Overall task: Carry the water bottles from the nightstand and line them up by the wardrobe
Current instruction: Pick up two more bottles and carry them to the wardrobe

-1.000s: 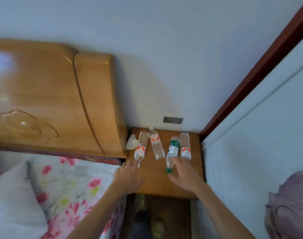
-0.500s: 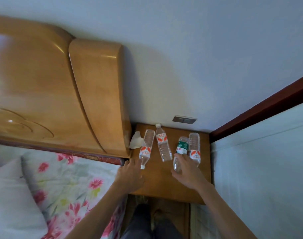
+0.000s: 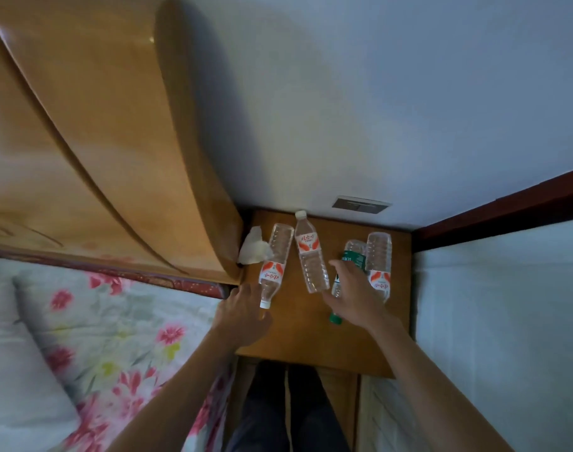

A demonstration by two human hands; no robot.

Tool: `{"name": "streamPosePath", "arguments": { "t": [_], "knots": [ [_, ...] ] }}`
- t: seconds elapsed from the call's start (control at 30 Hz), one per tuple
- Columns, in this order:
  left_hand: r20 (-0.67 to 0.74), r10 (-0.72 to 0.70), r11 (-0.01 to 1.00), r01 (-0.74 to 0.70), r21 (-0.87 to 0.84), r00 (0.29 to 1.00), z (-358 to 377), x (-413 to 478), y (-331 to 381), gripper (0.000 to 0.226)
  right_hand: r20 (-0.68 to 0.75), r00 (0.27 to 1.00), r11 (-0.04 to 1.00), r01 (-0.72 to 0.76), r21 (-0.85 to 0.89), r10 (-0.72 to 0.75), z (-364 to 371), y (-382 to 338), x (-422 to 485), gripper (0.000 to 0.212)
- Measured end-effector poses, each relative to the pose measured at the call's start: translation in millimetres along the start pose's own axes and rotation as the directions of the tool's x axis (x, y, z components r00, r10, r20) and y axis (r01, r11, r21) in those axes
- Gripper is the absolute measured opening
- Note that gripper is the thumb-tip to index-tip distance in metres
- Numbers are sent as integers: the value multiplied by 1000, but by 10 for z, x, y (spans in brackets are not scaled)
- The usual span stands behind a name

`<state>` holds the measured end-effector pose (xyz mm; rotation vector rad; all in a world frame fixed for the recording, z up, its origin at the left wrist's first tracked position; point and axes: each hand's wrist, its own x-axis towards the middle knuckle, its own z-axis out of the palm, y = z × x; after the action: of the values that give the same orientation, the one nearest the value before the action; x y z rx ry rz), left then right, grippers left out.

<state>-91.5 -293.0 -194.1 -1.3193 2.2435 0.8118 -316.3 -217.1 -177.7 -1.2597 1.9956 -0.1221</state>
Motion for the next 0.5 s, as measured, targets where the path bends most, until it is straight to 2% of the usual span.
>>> {"name": "streamPosePath", "arguments": {
  "t": [0.17, 0.27, 0.5],
  "knots": [
    [-6, 19, 1000, -19, -3, 1000, 133, 310, -75, 64, -42, 999, 1000, -3, -4, 3, 169, 115, 319, 63],
    [-27, 40, 999, -40, -1, 999, 228, 507, -127, 59, -64, 998, 1000, -7, 15, 8, 301, 178, 506, 63],
    [-95, 175, 984, -171, 45, 980, 479, 954, -317, 67, -170, 985, 998, -14, 54, 23, 620, 298, 900, 56]
  ]
}}
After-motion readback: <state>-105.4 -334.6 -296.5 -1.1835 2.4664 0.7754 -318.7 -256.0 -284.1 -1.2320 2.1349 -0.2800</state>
